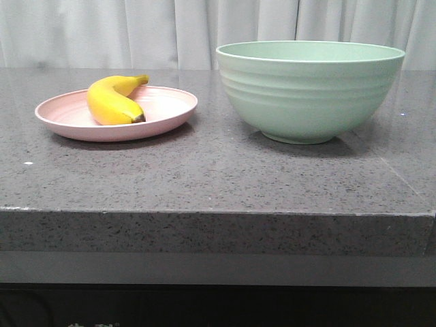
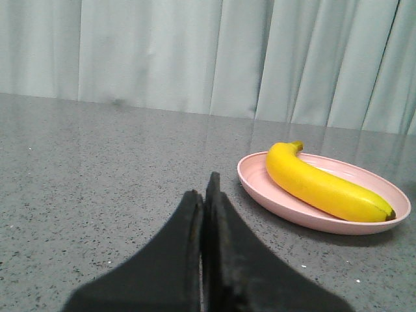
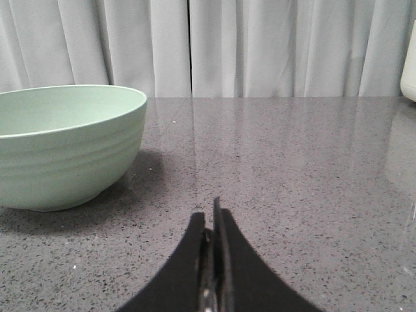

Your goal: Transfer banana from pink plate to green bowl

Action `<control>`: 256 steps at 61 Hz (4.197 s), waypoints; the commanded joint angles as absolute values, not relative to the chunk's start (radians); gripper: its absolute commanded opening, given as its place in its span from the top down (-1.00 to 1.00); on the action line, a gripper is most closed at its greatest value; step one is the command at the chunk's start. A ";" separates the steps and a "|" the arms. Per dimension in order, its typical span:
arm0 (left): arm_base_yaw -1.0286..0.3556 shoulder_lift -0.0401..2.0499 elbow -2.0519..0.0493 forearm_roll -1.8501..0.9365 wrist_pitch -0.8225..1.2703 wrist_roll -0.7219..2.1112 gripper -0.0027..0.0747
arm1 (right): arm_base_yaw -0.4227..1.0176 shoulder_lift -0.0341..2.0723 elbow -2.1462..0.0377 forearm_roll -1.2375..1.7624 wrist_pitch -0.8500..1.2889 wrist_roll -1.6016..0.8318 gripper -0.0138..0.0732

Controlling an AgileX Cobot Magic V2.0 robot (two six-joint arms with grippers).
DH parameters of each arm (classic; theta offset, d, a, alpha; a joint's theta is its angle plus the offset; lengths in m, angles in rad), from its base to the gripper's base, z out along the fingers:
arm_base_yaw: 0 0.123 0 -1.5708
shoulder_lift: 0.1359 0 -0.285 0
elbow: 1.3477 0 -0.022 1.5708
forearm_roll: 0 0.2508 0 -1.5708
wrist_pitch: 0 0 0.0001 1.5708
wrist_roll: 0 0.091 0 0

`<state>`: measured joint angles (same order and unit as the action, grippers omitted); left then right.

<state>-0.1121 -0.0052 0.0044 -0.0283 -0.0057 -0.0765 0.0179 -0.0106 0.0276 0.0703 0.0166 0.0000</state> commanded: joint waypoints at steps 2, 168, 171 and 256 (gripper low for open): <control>-0.119 -0.030 0.008 -0.031 -0.090 -0.082 0.98 | 0.012 -0.034 0.024 0.065 -0.056 -0.009 0.84; -0.137 0.788 -0.811 -0.051 0.442 -0.068 -0.67 | 0.012 0.614 -0.701 0.057 0.513 -0.009 -0.70; -0.162 0.807 -0.827 -0.058 0.442 -0.065 -0.67 | 0.012 0.614 -0.701 0.057 0.512 -0.009 -0.70; -0.482 1.839 -1.748 0.112 1.201 -0.530 -0.67 | 0.012 0.614 -0.701 0.057 0.512 -0.009 -0.70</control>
<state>-0.4727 1.8765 -1.7152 0.0752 1.2108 -0.4899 0.0179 0.6062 -0.6766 0.0648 0.5913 0.0000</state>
